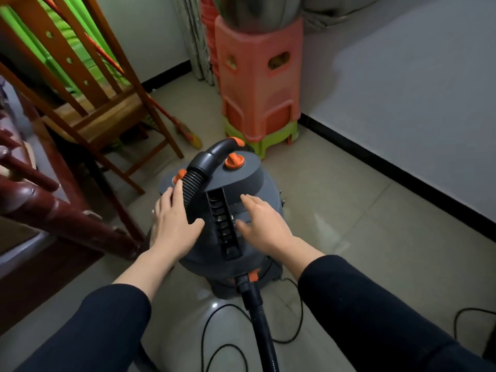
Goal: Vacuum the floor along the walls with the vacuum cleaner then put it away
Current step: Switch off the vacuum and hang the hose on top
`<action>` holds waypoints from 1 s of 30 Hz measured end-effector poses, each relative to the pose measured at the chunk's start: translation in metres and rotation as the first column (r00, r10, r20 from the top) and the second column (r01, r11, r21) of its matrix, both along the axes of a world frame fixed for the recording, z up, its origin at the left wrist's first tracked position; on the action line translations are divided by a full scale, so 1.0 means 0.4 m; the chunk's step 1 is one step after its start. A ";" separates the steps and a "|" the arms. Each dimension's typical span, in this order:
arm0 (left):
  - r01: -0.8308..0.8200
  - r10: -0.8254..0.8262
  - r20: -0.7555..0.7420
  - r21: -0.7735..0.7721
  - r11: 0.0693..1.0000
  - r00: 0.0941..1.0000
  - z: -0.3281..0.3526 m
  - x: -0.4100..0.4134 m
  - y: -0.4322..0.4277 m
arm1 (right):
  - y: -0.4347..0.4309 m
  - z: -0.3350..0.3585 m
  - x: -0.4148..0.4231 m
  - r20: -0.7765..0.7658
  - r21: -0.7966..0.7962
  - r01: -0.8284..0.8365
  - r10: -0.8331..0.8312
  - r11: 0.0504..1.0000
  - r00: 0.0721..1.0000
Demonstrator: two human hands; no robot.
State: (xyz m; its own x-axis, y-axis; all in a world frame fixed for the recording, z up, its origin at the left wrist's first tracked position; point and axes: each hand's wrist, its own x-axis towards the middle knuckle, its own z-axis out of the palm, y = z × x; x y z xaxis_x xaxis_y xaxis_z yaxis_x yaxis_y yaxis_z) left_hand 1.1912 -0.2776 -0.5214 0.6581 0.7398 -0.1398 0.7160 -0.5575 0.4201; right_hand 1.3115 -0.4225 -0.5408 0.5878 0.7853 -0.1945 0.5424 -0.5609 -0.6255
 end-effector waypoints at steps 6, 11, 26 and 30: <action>0.189 -0.208 0.121 0.147 0.971 0.971 -0.027 0.111 -0.248 | -0.244 -0.034 0.067 0.035 -0.005 0.197 -0.196 0.980 0.980; 0.434 -0.433 0.032 -0.033 0.900 0.901 -0.180 0.251 -0.593 | -0.577 -0.166 0.174 0.045 -0.206 0.341 -0.339 0.917 0.940; 0.800 -0.919 -0.131 -0.456 0.389 0.371 -0.716 0.711 -1.538 | -1.548 -0.537 0.492 0.166 -0.766 0.402 -0.450 0.501 0.877; 0.805 -0.915 0.010 -0.481 0.349 0.403 -0.773 0.765 -1.712 | -1.709 -0.547 0.517 0.310 -0.812 0.444 -0.365 0.378 0.878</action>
